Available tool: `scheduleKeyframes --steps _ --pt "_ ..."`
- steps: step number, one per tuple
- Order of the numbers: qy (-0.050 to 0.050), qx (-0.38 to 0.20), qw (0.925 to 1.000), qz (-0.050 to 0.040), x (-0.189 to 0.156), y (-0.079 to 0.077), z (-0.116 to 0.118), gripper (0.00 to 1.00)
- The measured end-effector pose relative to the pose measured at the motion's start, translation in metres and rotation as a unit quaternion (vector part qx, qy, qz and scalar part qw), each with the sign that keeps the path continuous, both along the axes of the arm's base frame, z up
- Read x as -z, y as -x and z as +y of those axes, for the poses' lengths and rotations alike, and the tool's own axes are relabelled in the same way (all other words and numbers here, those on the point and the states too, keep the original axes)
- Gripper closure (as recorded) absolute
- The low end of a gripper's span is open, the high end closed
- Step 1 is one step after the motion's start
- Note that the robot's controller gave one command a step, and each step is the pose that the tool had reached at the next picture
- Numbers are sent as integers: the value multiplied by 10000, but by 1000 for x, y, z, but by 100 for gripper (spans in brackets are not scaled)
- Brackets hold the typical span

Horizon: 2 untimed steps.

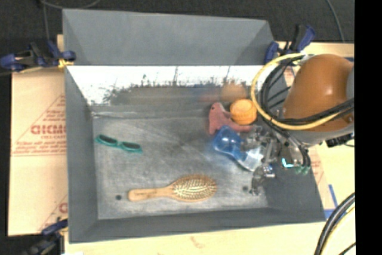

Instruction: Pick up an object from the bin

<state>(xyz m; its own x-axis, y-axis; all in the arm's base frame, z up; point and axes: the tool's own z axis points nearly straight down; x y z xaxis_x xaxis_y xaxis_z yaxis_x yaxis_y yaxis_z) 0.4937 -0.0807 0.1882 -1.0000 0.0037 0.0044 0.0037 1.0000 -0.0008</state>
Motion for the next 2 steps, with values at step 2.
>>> scheduleKeyframes --steps 2 --pt "11 -234 9997 -77 39 3 8 0"
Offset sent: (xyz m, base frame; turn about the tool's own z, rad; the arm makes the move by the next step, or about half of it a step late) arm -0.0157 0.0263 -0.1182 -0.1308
